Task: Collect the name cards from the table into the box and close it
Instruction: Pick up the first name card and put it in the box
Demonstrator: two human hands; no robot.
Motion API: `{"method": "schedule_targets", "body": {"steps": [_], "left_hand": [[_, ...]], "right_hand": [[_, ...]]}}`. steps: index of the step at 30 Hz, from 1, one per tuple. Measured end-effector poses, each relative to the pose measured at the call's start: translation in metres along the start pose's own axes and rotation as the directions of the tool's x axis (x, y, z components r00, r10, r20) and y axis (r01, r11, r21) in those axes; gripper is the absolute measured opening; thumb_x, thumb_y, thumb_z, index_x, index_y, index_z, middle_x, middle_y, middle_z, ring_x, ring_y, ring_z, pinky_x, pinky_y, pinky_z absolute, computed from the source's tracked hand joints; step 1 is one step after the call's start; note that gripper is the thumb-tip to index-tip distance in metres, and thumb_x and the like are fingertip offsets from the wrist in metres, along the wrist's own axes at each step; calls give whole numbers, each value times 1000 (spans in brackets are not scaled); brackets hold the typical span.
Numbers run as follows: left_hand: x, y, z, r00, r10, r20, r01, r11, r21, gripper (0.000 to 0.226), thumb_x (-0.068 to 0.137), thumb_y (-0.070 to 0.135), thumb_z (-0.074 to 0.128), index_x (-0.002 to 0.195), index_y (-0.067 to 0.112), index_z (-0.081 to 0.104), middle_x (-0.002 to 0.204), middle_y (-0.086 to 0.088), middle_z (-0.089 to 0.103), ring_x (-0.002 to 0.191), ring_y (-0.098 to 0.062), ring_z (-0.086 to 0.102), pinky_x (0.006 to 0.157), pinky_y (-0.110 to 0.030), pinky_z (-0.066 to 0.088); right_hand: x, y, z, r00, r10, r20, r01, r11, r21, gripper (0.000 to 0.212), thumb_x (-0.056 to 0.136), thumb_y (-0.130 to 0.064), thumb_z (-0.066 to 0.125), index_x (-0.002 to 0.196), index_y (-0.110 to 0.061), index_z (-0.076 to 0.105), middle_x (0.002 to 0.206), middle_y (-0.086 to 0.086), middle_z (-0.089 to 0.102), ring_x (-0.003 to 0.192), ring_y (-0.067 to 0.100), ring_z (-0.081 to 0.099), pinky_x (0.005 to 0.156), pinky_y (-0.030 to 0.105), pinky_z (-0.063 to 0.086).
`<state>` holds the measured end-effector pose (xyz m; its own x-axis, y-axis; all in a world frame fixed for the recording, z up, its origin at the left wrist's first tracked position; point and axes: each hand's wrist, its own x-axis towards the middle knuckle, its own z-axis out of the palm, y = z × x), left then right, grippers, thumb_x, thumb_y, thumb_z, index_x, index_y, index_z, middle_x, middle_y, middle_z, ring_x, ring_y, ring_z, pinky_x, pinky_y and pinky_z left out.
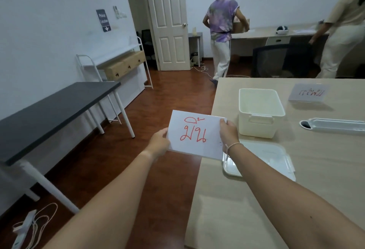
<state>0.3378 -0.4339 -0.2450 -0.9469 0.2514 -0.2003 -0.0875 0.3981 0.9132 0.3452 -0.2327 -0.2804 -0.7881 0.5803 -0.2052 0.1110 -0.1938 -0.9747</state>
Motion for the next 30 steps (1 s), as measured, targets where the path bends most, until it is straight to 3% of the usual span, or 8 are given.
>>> {"method": "schedule_targets", "body": {"steps": [5,9,13,15,17,21,24,30], "left_hand": [[61,47,8,997,64,46,-65,997,32,48,91,1,52,136,19,49,123,-2,63,97,-15,59,54,-14,50],[103,71,26,986,129,106,-134,990,35,52,86,-11,45,130,14,55,110,-8,65,76,-17,61,36,-10,40],[153,79,46,961,148,232,-165,985,54,55,80,-13,44,125,15,58,104,-7,64,68,-15,55,39,-14,40],[179,79,55,945,138,296,-159,986,50,54,79,-12,44,122,17,59,103,-7,66,77,-21,58,49,-20,45],[206,82,64,921,146,361,-172,984,42,51,80,-14,41,114,20,60,90,-4,66,75,-22,58,52,-22,45],[265,84,80,841,186,508,-243,969,48,52,81,-13,37,120,10,63,84,-9,63,65,-19,51,50,-22,38],[297,91,83,779,209,591,-295,954,51,48,83,-9,42,123,10,61,89,-14,61,75,-25,53,54,-24,42],[327,123,87,644,280,712,-416,909,18,41,86,-6,40,107,15,68,91,-9,62,81,-25,52,56,-25,44]], "right_hand": [[56,-31,-7,998,0,-62,2,1000,31,26,95,-24,38,74,-16,50,73,3,49,60,17,46,55,24,39],[89,-48,-20,993,-25,-119,31,998,49,23,91,-23,40,72,-15,50,73,4,48,62,20,44,58,22,41],[123,-43,-38,973,-24,-231,29,999,17,33,77,-31,42,86,-6,61,89,11,57,80,22,52,72,33,40],[128,-44,-43,956,-19,-292,28,999,28,18,84,-24,43,86,-15,58,92,8,58,81,22,53,69,29,41],[136,-43,-45,932,-11,-362,33,998,54,20,90,-19,42,103,-20,57,94,5,57,82,22,53,67,27,42],[153,-35,-40,841,-27,-540,81,994,77,29,92,-17,43,119,-16,53,100,7,55,89,22,53,77,32,42],[158,-31,-28,735,-11,-678,98,991,90,18,90,-18,46,107,-22,52,102,8,57,91,23,54,79,33,42],[146,-49,-4,545,34,-838,184,970,159,14,89,-17,47,98,-26,52,104,9,59,91,25,57,79,35,46]]}}
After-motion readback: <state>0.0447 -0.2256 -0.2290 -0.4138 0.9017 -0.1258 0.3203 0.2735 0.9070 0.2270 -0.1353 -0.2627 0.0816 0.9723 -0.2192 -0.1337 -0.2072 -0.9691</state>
